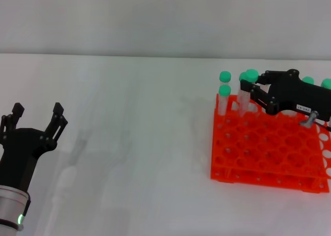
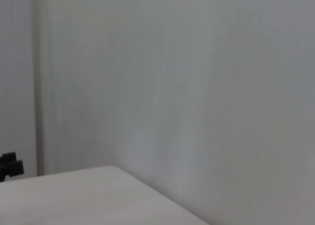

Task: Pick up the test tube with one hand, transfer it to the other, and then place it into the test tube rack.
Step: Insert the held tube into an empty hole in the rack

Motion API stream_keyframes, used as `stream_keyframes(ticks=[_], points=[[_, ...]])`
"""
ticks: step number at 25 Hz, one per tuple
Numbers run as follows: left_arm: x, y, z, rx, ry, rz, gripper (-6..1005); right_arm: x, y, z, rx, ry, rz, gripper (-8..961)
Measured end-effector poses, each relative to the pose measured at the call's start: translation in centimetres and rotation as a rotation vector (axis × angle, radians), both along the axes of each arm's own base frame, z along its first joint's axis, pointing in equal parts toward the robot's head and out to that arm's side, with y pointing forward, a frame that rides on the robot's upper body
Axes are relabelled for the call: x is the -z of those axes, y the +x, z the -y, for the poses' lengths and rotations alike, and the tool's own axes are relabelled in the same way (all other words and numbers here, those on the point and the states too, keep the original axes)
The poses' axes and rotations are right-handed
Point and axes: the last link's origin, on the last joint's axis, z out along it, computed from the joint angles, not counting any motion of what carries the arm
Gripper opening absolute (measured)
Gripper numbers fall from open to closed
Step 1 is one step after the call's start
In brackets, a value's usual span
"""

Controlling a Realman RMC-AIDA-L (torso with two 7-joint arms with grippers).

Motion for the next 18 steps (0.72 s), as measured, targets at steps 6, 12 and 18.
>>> stream_keyframes(ticks=[6, 12, 18], points=[[0.0, 0.1, 0.0, 0.002, 0.001, 0.004, 895, 0.5, 0.2, -0.2, 0.023, -0.003, 0.013, 300], [0.1, 0.3, -0.2, 0.009, -0.001, 0.004, 895, 1.3, 0.4, -0.7, 0.059, -0.004, 0.043, 309], [0.1, 0.4, -0.3, 0.013, -0.001, 0.004, 895, 2.0, 0.5, -0.5, 0.045, -0.013, 0.081, 318]])
